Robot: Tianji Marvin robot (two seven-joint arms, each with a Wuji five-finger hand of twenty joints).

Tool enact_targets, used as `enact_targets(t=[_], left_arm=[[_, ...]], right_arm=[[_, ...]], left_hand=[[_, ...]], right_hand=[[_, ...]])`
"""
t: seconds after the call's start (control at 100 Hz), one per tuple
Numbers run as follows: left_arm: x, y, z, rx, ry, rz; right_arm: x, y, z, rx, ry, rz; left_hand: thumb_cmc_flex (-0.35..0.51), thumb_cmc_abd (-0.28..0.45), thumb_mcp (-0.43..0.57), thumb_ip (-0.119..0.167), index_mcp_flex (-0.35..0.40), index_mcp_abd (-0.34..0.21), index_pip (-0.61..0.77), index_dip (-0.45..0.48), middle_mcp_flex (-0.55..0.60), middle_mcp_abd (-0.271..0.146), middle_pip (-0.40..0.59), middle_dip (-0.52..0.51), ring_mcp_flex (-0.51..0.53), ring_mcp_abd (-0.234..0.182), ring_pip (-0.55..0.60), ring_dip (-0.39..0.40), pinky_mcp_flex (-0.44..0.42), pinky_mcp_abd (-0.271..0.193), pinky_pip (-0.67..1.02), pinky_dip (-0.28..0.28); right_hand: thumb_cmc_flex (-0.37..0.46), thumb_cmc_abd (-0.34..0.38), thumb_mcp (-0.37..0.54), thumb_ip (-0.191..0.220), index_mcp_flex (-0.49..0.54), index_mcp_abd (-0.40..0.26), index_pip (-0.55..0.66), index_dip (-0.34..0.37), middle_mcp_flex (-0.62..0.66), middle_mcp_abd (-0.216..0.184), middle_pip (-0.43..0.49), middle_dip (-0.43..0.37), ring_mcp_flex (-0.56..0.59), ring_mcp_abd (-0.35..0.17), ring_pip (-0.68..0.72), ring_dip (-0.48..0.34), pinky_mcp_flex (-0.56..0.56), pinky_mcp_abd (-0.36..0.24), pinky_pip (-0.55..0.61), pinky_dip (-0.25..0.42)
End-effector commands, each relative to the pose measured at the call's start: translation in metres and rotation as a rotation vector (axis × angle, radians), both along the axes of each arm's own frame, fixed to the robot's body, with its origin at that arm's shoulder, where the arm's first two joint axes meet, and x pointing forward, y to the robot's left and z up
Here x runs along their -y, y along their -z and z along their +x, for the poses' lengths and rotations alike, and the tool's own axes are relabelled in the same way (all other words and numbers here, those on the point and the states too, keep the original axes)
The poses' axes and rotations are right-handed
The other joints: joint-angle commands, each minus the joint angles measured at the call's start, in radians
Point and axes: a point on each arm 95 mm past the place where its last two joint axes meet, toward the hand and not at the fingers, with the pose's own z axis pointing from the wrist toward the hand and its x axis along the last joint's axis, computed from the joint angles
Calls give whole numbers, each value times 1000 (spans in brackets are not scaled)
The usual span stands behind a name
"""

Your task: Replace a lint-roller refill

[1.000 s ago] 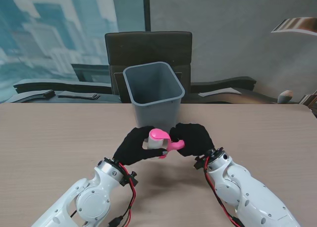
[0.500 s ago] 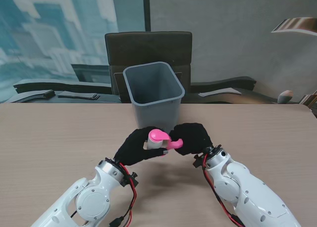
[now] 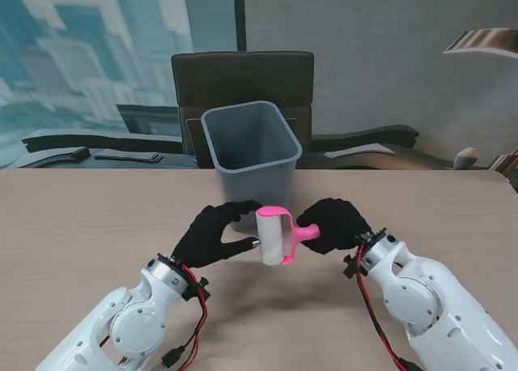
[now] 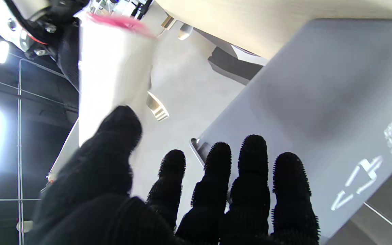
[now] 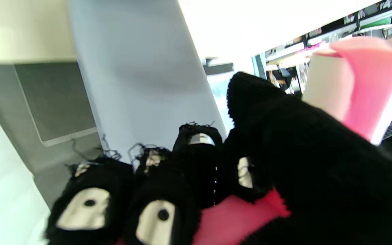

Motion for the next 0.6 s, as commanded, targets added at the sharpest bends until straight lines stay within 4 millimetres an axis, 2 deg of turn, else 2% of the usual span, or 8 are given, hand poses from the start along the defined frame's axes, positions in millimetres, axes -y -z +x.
enact_targets(t=[0.0, 0.08, 0.12, 0.23, 0.39, 0.59], left_arm=[[-9, 5, 2, 4, -5, 32], [-16, 6, 3, 26, -3, 56], [-18, 6, 4, 30, -2, 64], [-23, 8, 5, 36, -1, 80], [-25, 10, 6, 36, -11, 83], [-26, 10, 6, 42, -16, 85]], right_arm=[[7, 4, -3, -54, 17, -52], [12, 10, -2, -189, 21, -104], [13, 14, 0, -255, 18, -122], [16, 26, 4, -441, 1, -225], [14, 42, 11, -585, -13, -347], [12, 59, 19, -683, -14, -462]], left_hand=[[13, 37, 31, 23, 30, -18, 1, 2, -32, -5, -6, -26, -31, -24, -26, -10, -13, -20, -17, -7], [8, 34, 36, 21, 52, -18, 19, 14, -18, -11, -3, -25, -28, -27, -32, -14, -13, -21, -18, -6], [5, 32, 39, 20, 68, -15, 31, 22, -3, -16, 1, -23, -23, -29, -36, -17, -12, -21, -19, -6], [-2, 28, 50, 18, 86, -14, 49, 36, 30, -23, 9, -19, -3, -31, -46, -27, -3, -23, -22, -6], [-2, 29, 55, 18, 96, -10, 54, 39, 42, -25, 11, -18, 5, -31, -44, -28, 3, -23, -25, -6], [-1, 32, 60, 17, 103, -9, 62, 43, 50, -24, 19, -12, 12, -28, -29, -22, 10, -20, -25, -4]], right_hand=[[15, -21, 82, 24, 87, -40, 129, 33, 196, 127, 221, 87, -45, -261, 174, 116, 40, -81, 211, 56], [14, -24, 87, 13, 89, -35, 127, 34, 196, 130, 221, 86, -45, -252, 175, 118, 39, -74, 213, 56], [17, -28, 96, -7, 90, -25, 122, 39, 196, 137, 220, 84, -45, -243, 177, 120, 39, -59, 215, 55], [16, -16, 90, -15, 83, -12, 118, 43, 195, 144, 216, 83, -45, -229, 179, 119, 37, -48, 213, 52], [11, -4, 84, -16, 74, -5, 114, 49, 194, 146, 211, 84, -45, -225, 179, 115, 37, -42, 212, 50], [9, 5, 80, -12, 69, -2, 111, 56, 195, 146, 209, 87, -45, -225, 180, 112, 37, -38, 212, 46]])
